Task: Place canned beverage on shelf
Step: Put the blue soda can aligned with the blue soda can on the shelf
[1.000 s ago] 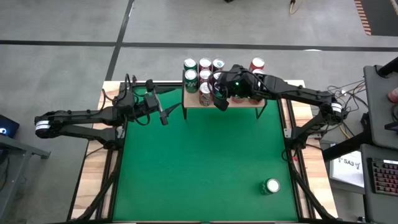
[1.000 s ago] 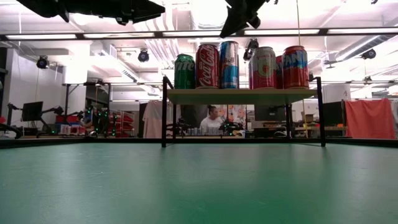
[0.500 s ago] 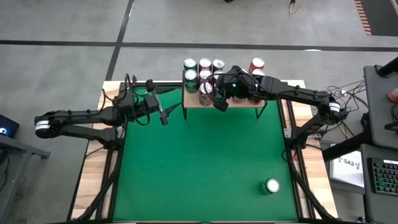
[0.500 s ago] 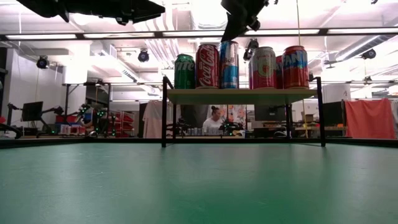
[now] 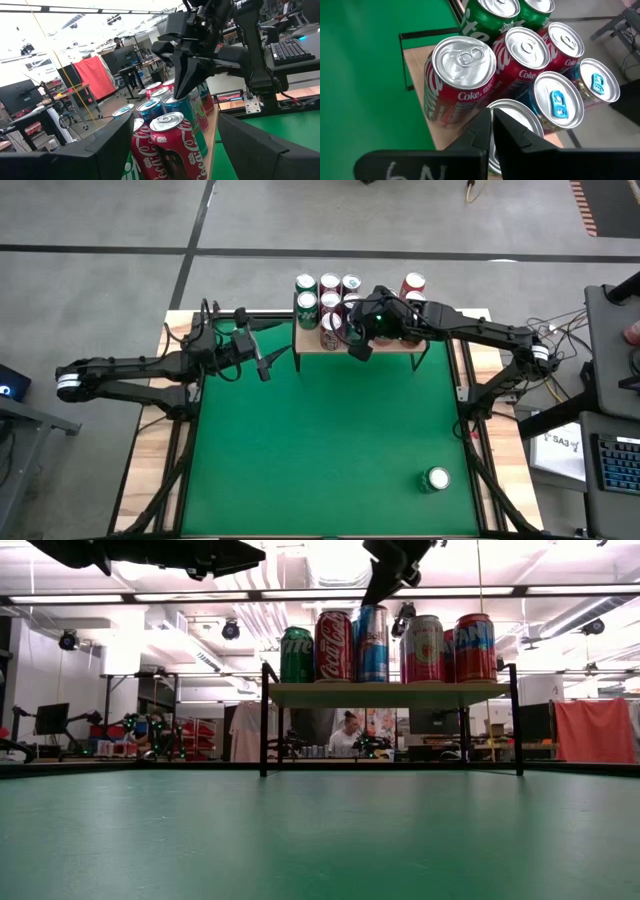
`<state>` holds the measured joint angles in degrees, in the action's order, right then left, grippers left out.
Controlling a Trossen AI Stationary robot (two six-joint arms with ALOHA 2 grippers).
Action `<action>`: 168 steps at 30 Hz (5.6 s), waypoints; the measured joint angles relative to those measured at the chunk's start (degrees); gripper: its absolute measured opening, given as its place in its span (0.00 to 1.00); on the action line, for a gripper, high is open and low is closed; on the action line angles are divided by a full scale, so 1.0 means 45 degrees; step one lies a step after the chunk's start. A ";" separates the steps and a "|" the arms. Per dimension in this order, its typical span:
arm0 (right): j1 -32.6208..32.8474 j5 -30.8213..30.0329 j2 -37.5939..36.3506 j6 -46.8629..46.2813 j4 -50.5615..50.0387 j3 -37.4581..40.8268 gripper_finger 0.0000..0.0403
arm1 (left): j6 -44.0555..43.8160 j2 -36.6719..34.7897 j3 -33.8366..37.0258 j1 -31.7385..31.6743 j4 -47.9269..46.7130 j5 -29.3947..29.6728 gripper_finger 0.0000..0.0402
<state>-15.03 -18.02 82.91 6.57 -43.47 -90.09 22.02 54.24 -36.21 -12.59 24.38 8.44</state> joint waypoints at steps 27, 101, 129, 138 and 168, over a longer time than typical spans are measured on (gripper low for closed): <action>0.0000 0.0563 -0.0072 0.1544 -0.0184 -0.0090 0.03 | 0.0000 0.0000 0.0000 -0.0002 0.0000 0.0002 0.68; -0.1088 0.0772 -0.0214 0.0681 -0.2260 -0.1071 0.03 | 0.0039 0.0000 0.0000 -0.0002 -0.0010 0.0002 0.68; -0.1054 0.1470 -0.0233 0.1508 -0.0227 -0.0722 0.03 | 0.0039 0.0000 0.0000 -0.0002 -0.0010 0.0002 0.68; -0.0855 0.2064 0.0107 0.0858 -0.0106 -0.0668 0.03 | 0.0039 0.0000 0.0000 0.0002 -0.0010 0.0002 0.68; -0.0457 0.2103 0.0105 0.1106 -0.0497 -0.0668 0.03 | 0.0039 0.0000 0.0000 0.0003 -0.0010 0.0002 0.68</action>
<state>-17.08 -8.56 83.39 11.55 -45.70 -93.10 22.20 54.24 -36.21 -12.58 24.34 8.45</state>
